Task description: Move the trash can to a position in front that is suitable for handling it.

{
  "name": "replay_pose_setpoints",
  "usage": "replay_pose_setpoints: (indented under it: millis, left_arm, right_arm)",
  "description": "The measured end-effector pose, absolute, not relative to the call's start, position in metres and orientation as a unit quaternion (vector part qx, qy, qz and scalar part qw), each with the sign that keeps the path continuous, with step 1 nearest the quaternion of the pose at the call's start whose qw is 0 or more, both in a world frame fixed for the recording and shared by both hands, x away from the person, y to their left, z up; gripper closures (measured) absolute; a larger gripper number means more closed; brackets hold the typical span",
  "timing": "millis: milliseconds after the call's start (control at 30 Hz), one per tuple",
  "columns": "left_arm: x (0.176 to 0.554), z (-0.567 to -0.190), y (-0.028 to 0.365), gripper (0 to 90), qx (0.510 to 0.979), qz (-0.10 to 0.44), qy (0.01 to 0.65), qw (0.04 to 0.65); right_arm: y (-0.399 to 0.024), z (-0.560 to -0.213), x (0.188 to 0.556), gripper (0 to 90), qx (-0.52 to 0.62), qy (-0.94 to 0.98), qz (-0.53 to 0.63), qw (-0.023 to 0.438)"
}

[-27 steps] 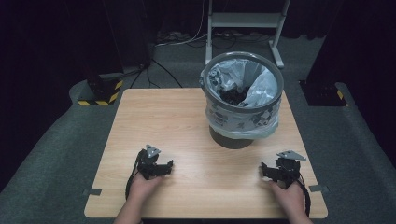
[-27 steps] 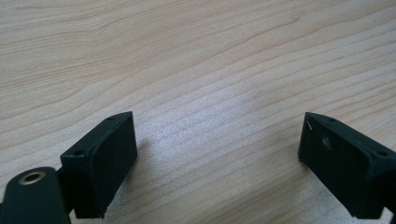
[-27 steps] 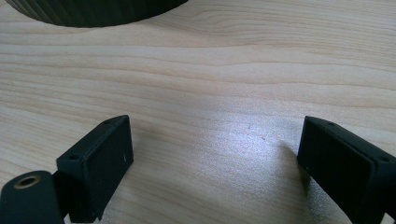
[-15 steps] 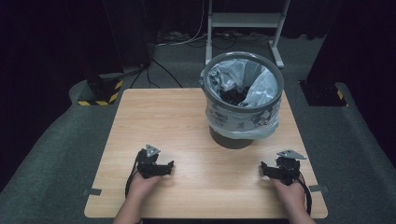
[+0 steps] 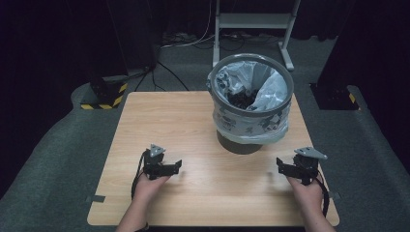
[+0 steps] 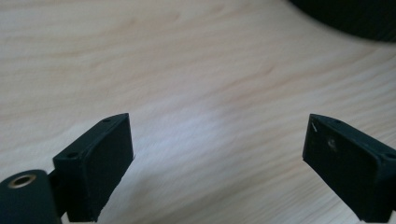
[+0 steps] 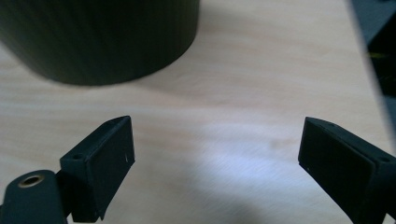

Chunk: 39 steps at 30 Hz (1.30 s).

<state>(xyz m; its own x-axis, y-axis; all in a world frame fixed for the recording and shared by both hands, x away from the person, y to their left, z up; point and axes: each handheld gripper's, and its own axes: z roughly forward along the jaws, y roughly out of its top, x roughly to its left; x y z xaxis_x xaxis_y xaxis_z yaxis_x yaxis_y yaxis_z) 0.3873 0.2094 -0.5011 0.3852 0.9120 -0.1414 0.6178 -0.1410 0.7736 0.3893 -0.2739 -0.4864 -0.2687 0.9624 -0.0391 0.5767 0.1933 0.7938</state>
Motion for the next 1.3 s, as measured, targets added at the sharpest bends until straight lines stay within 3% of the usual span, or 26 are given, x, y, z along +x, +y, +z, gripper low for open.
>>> replay_pose_setpoints:
  millis: [600,933,1300]
  left_arm:
    - [0.461,-0.419,0.163,9.3,0.705,0.212,0.5,0.456]
    - [0.51,-0.401,0.145,14.6,0.675,0.235,0.512,0.476]
    - [0.538,-0.402,0.108,14.6,0.693,0.264,0.492,0.456]
  right_arm:
    - [-0.298,-0.423,0.427,10.5,0.531,0.673,0.392,0.334]
    - [-0.309,-0.403,0.474,13.7,0.529,0.638,0.425,0.363]
    - [-0.3,-0.406,0.51,13.5,0.528,0.632,0.433,0.367]
